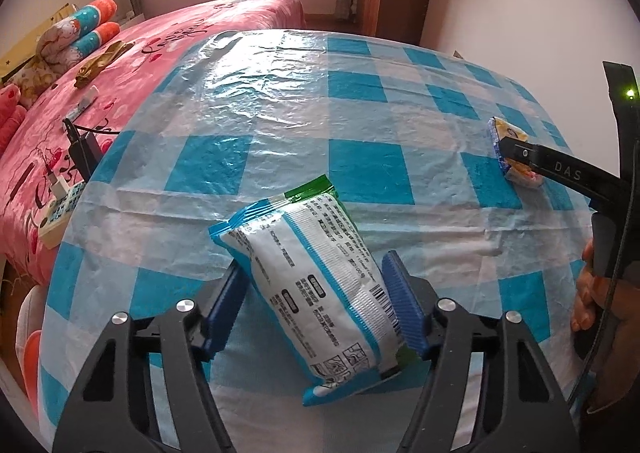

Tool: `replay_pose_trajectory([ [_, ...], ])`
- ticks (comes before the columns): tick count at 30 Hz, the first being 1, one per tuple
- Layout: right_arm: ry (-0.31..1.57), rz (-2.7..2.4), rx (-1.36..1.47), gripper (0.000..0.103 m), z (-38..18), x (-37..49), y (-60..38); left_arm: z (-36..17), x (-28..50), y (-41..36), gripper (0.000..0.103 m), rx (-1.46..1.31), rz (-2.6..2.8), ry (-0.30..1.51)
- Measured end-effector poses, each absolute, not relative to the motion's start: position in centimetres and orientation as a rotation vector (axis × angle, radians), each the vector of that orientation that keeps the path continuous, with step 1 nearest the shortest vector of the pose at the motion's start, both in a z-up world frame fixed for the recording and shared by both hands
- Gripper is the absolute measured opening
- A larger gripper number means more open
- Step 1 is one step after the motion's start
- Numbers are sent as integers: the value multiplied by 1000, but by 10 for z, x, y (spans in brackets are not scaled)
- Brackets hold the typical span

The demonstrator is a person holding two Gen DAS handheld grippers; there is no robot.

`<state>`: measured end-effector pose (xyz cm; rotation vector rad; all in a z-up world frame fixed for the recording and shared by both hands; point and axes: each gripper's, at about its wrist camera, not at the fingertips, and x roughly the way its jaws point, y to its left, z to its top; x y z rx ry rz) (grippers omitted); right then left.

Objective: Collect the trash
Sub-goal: 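Close the left gripper on the white-green wipe pack while the right tool approaches the yellow bread bag, then hold the wipe pack in the left gripper while the right gripper grasps the yellow bread bag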

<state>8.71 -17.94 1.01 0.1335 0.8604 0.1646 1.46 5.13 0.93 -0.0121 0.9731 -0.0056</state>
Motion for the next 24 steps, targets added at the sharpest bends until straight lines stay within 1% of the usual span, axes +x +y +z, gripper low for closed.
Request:
replay_pose_trajectory([
  [3, 859, 180, 139, 54, 10, 88, -180, 10, 13, 51, 62, -14, -9, 971],
  [7, 858, 200, 142, 50, 10, 88, -179, 10, 11, 52, 61, -16, -15, 965],
  [8, 858, 202, 142, 41, 10, 88, -179, 10, 11, 52, 61, -16, -15, 963],
  [9, 859, 208, 145, 38, 10, 89, -179, 10, 11, 52, 61, -14, -15, 961],
  [17, 859, 223, 153, 37, 10, 87, -179, 9, 8, 51, 61, 0, -21, 948],
  [20, 859, 225, 145, 39, 10, 87, -177, 9, 8, 50, 61, 11, -23, 942],
  [22, 860, 235, 142, 45, 11, 88, -176, 9, 7, 50, 61, 15, -26, 938],
  [24, 860, 252, 129, 60, 11, 87, -172, 8, 7, 49, 61, 23, -25, 932],
])
